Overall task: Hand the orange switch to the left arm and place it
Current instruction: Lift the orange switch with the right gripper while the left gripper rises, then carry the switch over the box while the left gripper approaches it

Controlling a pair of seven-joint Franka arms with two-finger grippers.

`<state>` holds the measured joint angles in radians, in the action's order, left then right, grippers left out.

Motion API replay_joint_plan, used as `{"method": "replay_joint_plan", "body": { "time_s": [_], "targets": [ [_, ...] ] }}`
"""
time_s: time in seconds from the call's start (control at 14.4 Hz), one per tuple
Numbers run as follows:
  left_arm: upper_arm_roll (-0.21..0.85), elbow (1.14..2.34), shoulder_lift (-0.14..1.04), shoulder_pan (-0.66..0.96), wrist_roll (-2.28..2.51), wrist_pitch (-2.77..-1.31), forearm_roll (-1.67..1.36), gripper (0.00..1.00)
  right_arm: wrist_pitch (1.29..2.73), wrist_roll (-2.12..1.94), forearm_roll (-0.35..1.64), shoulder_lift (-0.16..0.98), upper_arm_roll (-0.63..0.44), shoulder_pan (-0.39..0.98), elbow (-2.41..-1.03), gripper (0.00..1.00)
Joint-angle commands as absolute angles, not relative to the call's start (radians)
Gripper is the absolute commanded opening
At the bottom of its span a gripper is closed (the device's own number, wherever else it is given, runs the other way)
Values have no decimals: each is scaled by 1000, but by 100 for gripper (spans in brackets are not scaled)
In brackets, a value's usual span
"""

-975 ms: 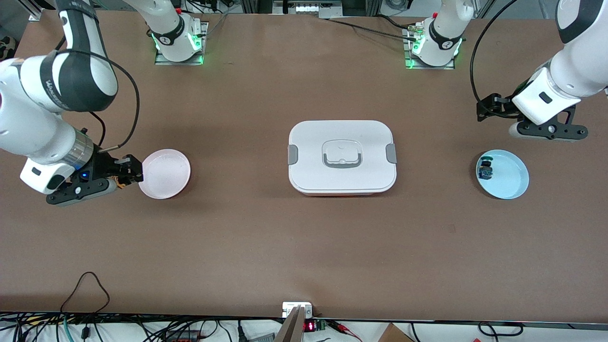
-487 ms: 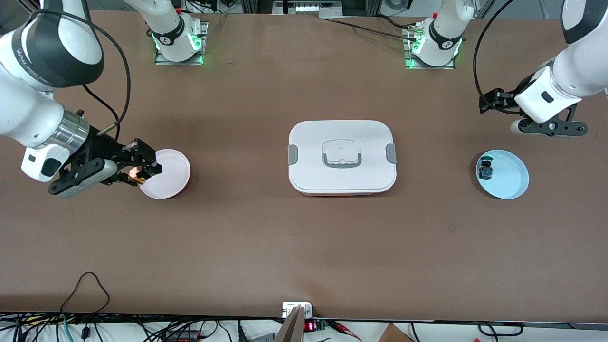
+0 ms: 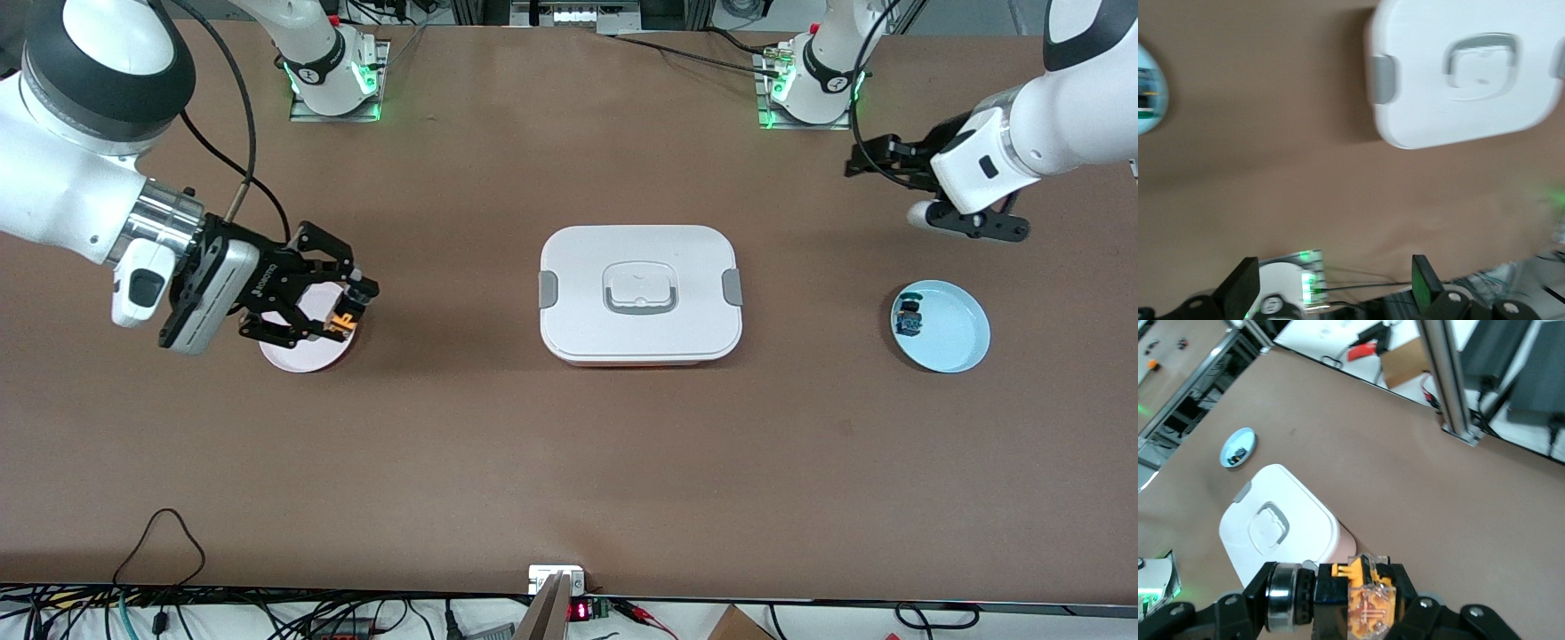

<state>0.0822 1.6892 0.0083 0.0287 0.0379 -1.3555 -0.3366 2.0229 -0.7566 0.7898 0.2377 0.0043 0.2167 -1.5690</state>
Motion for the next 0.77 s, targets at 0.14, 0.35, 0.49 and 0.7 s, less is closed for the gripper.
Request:
{"method": "replay_joint_plan", "body": {
  "time_s": [0.14,0.35,0.49,0.7],
  "targets": [
    [78,1693,18,15,41,-1351,-726,100,2026,-990,951,232,29,247,-1577,0],
    [83,1779,25,17,43,-1472,-976,100,2014,-1213,1125,252,31,290,-1585,0],
    [86,1851,20,28,41,-1550,-1165,100,2010,-1325,1239,255,32,311,-1608,0],
    [178,1873,18,28,55,-1736,-1294,100,1971,-1465,1460,273,32,347,-1618,0]
  ]
}}
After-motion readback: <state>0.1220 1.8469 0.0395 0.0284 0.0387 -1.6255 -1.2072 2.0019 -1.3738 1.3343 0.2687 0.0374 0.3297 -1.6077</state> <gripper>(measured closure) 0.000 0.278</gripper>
